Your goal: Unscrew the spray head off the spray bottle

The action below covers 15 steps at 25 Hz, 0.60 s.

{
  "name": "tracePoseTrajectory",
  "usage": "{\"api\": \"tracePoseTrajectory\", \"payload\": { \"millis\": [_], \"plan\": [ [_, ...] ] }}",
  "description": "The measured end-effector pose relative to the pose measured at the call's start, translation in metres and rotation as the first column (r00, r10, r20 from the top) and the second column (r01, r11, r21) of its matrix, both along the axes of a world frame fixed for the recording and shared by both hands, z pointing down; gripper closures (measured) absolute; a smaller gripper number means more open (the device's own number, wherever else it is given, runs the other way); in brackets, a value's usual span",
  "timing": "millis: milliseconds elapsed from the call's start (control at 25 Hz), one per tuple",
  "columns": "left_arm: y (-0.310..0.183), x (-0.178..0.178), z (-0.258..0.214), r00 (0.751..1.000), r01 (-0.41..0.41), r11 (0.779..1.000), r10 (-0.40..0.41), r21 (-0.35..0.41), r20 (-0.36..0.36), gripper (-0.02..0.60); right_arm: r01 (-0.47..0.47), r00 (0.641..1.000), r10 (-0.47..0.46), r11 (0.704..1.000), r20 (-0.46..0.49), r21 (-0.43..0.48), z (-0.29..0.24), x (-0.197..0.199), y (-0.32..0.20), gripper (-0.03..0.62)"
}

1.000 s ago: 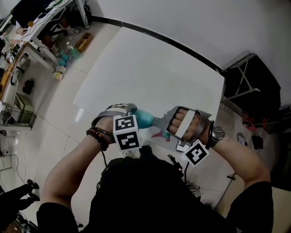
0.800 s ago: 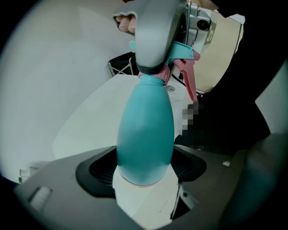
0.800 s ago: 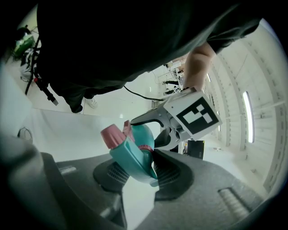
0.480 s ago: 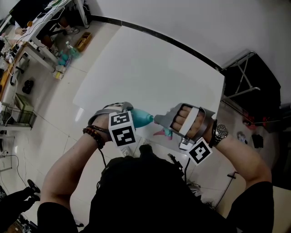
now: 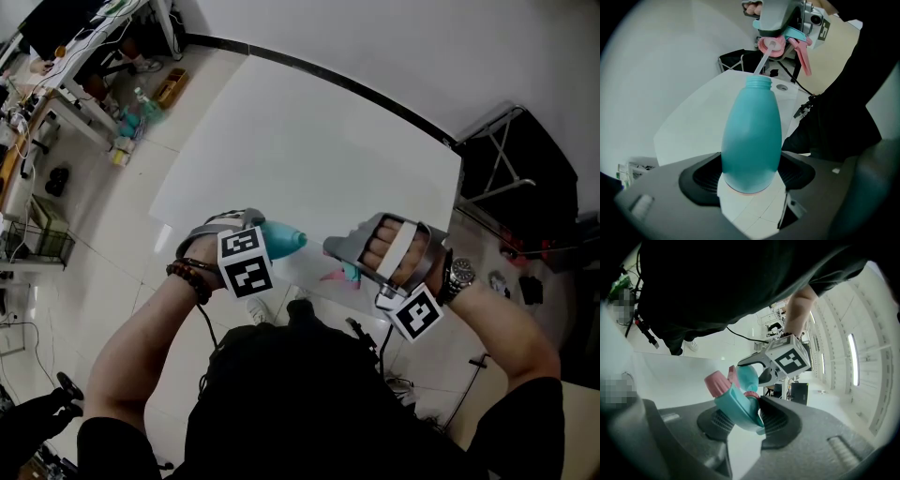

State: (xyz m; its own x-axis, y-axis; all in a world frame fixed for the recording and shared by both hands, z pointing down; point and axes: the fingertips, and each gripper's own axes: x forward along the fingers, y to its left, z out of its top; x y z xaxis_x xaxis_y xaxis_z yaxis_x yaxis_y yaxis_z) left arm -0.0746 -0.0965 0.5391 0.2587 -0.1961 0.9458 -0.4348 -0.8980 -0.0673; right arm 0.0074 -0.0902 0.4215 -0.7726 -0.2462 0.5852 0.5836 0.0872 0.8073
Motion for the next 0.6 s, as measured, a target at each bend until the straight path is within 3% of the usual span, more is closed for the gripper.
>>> {"api": "tracePoseTrajectory", "payload": {
  "millis": [600],
  "plan": [
    [-0.009, -0.044, 0.012, 0.996, 0.079, 0.997, -0.079, -0.002, 0.029, 0.184, -0.046, 0.998, 0.047, 0.999, 0.036, -0.009, -0.011, 0.000, -0.001, 0.473]
  ]
}}
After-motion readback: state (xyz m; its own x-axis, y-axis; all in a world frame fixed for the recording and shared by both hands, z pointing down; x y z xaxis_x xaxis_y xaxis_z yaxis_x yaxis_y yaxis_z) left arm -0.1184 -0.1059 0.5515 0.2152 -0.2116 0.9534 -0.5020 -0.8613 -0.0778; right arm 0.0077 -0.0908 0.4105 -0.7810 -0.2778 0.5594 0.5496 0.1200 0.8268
